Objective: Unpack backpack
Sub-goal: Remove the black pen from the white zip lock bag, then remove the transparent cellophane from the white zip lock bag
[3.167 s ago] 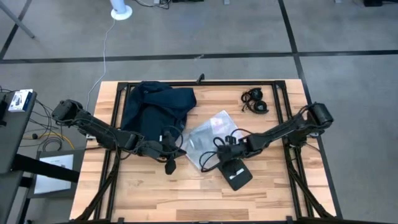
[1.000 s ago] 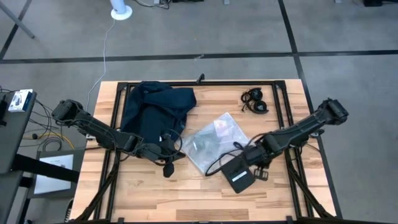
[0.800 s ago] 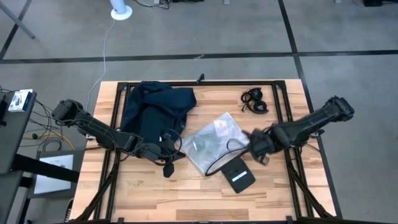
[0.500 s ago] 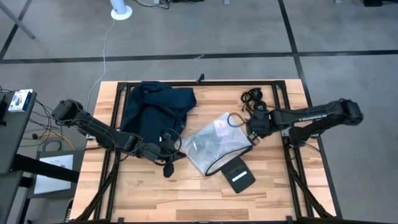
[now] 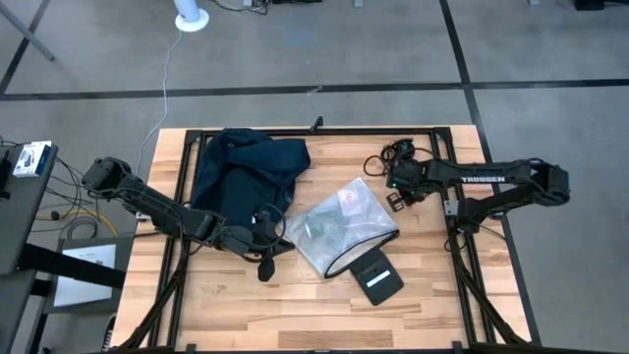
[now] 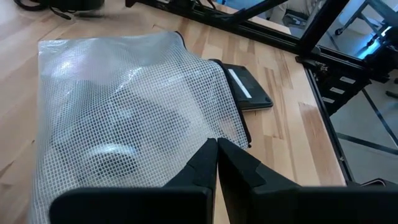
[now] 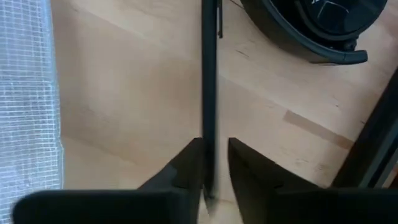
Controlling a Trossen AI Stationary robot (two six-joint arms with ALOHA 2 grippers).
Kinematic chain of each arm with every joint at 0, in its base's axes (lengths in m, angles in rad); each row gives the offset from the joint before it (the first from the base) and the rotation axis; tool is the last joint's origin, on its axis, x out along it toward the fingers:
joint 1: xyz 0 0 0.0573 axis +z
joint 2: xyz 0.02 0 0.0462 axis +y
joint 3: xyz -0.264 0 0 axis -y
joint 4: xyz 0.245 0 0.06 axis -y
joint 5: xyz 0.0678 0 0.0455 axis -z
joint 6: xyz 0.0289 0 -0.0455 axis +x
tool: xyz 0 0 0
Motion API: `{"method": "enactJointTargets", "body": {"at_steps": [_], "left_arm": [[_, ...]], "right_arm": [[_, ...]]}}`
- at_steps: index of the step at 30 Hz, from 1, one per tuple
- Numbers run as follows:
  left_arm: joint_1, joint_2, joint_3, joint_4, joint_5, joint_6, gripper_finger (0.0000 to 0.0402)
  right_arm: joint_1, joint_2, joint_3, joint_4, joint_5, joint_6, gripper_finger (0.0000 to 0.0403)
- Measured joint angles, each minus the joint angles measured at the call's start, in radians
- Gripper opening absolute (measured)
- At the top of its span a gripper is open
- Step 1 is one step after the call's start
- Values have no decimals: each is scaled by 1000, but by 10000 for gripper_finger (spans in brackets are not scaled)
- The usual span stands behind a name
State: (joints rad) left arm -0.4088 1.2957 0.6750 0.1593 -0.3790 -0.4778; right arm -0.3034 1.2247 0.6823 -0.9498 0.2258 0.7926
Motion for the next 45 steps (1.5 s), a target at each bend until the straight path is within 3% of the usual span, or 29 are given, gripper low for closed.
{"method": "enactJointTargets", "body": {"at_steps": [4, 7, 13, 18, 22, 27, 32, 45], "left_arm": [[-5, 0, 0, 1, 0, -6, 0], [-6, 0, 0, 16, 0, -6, 0], [-7, 0, 0, 2, 0, 7, 0], [-6, 0, 0, -67, -4, -15, 0], [2, 0, 0, -81, -12, -19, 0], [33, 0, 0, -76, -14, -14, 0], [55, 0, 0, -71, -13, -15, 0], [41, 0, 0, -74, 13, -35, 0]], "right_arm": [[25, 0, 5, -23, -8, 7, 146], [86, -3, 33, -30, -128, -34, 171], [372, -3, 132, 53, -302, -55, 169], [644, 18, 141, 353, -294, -30, 158], [774, 113, 142, 539, -151, -150, 153], [742, 297, 140, 654, -16, -296, 152], [699, 420, 197, 698, 94, -543, 152], [636, 583, 317, 644, 94, -980, 152]]}}
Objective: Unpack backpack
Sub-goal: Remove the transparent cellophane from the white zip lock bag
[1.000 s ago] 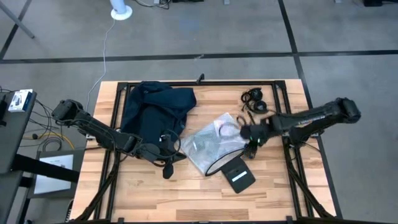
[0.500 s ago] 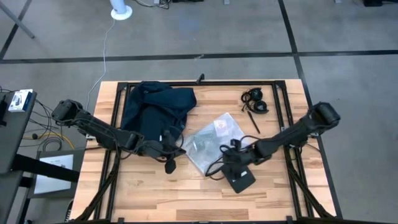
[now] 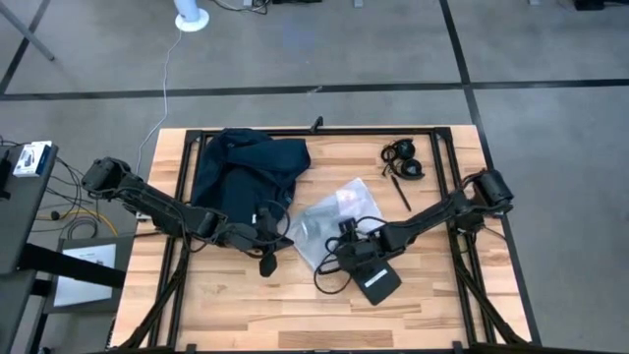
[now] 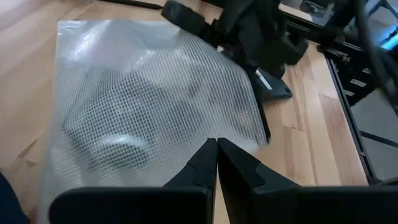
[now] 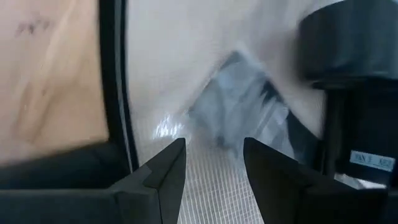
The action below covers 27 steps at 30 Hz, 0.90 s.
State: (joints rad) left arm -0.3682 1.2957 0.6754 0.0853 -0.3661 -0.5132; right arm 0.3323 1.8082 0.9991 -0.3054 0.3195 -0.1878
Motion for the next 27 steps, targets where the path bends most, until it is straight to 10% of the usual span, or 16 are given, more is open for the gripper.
{"method": "enactJointTargets", "body": {"at_steps": [21, 27], "left_arm": [[-4, 0, 0, 8, 0, -30, 0], [-4, 0, 0, 11, 0, -30, 0]], "right_arm": [[-36, 86, 35, 143, 42, 12, 148], [-69, 97, 35, 163, 51, 152, 30]]}}
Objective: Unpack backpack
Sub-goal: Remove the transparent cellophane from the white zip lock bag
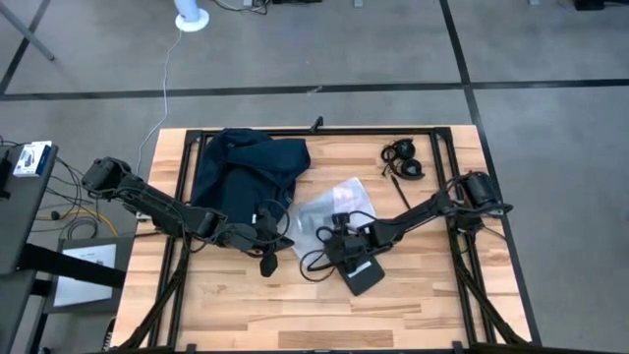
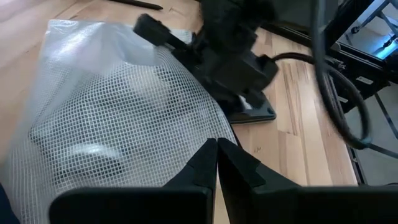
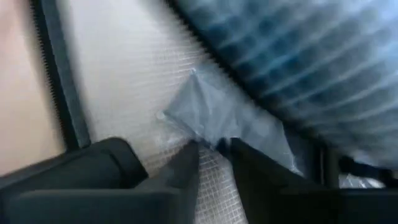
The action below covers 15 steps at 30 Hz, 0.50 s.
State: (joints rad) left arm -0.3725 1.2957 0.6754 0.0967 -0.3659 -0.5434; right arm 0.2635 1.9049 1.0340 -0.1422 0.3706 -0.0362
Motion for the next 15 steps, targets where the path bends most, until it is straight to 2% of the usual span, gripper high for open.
{"method": "enactJointTargets", "body": {"at_steps": [4, 9, 15], "left_arm": [[0, 0, 0, 0, 0, 0, 0], [0, 0, 0, -1, 0, 5, 0], [0, 0, 0, -2, 0, 17, 0]], "right_arm": [[-13, -1, 0, -1, 0, 70, 4], [0, -66, 3, -47, -19, 101, 0], [19, -177, 100, -308, -276, 160, 0]]}}
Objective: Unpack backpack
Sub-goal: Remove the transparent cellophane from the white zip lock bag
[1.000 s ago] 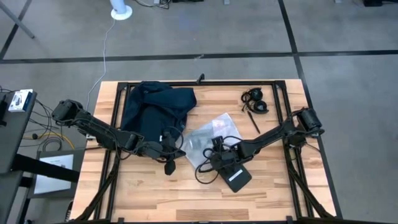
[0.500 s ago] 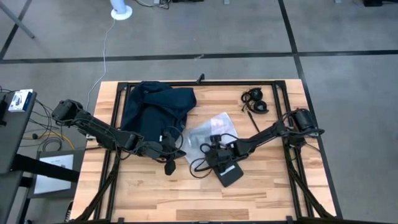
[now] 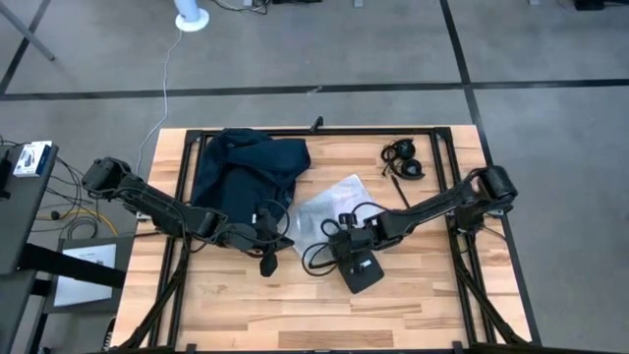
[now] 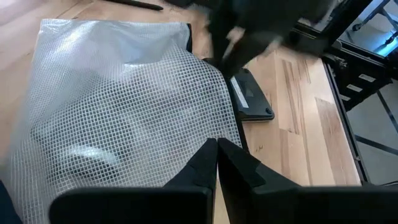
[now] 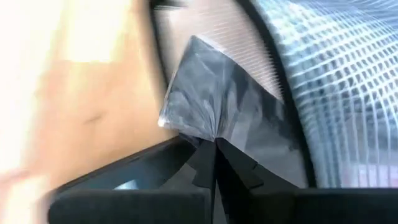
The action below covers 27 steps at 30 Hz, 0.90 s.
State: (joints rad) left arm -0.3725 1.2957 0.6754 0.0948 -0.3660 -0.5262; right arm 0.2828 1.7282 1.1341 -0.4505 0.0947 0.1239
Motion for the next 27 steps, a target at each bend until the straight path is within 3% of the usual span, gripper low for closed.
{"method": "enactJointTargets", "body": {"at_steps": [8, 12, 15, 21, 27], "left_arm": [[0, 0, 0, 0, 0, 10, 0], [0, 0, 0, 0, 0, 10, 0], [0, 0, 0, 0, 0, 10, 0], [0, 0, 0, 1, 0, 10, 0], [0, 0, 0, 1, 0, 9, 0]], "right_arm": [[63, -129, 156, -374, -167, 144, 0], [106, -223, 175, -467, -171, 210, 0], [133, -304, 178, -535, -47, 282, 0], [111, -412, 178, -798, 325, 525, 0], [-55, -430, 108, -928, 410, 655, 0]]}}
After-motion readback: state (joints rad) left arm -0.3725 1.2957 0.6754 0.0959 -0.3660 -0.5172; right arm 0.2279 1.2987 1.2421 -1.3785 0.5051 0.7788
